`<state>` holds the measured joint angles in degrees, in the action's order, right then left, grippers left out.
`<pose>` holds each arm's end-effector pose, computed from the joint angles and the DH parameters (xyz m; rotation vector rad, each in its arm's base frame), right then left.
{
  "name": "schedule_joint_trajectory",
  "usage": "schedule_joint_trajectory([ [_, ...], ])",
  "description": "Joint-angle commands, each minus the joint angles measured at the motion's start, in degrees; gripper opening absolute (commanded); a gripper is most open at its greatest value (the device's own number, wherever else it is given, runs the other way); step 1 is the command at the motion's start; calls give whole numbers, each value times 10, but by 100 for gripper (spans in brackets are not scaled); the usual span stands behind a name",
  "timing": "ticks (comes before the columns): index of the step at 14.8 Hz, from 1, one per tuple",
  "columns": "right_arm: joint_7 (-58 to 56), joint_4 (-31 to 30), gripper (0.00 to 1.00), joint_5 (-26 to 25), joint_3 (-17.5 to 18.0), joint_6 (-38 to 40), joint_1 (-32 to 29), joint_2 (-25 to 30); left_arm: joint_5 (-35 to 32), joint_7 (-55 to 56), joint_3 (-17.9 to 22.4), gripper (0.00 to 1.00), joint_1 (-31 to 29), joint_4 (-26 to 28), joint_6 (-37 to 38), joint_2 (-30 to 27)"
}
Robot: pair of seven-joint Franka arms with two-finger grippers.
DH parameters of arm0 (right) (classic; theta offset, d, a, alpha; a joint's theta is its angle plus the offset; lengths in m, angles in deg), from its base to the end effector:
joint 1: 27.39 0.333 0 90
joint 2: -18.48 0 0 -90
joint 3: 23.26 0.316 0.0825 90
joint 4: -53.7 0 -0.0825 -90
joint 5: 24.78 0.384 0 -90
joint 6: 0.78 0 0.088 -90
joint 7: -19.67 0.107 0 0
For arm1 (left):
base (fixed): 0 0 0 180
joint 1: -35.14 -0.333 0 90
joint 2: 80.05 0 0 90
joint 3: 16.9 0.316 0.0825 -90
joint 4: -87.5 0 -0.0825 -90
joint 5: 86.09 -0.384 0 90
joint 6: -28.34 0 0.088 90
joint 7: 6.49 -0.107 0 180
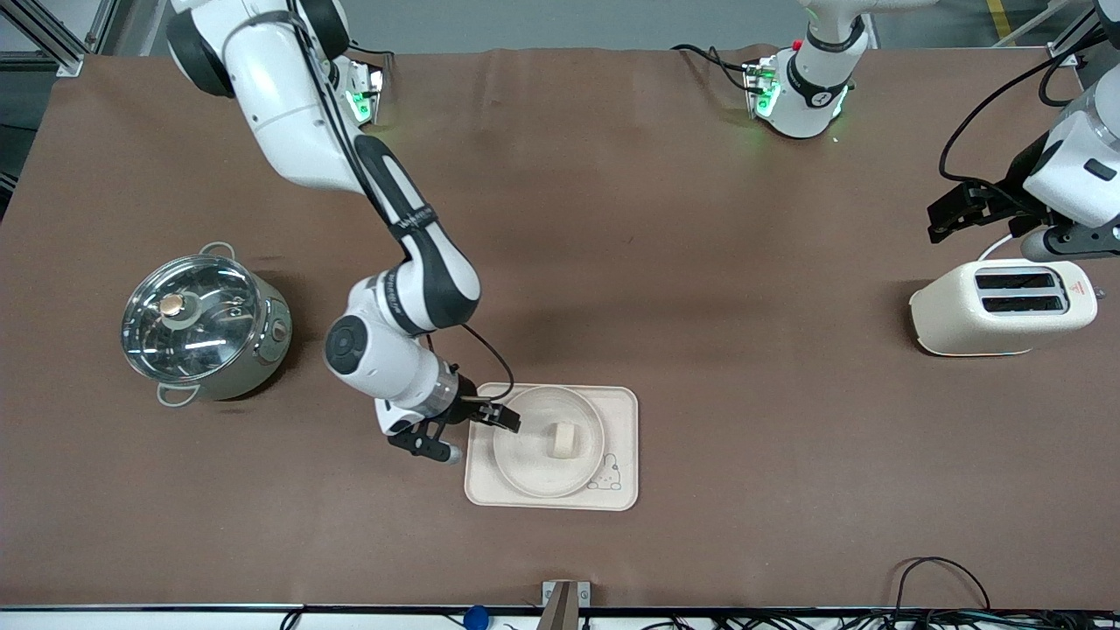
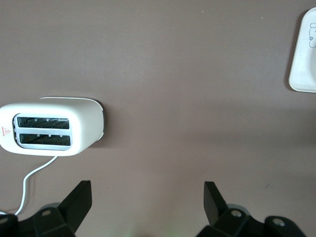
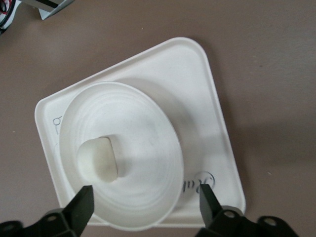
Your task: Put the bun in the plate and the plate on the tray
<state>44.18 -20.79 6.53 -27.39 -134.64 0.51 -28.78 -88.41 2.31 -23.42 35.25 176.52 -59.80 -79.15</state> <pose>0.6932 0.3303 0.2714 -2.6717 0.4370 -0.0496 0.5528 -0.0593 0.6212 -3.0983 -0.0597 0.0395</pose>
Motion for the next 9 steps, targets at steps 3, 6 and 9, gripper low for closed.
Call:
schedule_joint_trajectory([
  [3,-47,-35,100,-24,-4,98,-73,84,13,-13,2,100,-1,10,-14,-11],
  [6,-73,-36,100,-98,-29,179,-105,146,12,-16,1,100,-1,10,-14,-13],
  [9,-148,-36,100,-157,-29,277,-166,207,14,-49,0,100,-1,12,-14,-17],
])
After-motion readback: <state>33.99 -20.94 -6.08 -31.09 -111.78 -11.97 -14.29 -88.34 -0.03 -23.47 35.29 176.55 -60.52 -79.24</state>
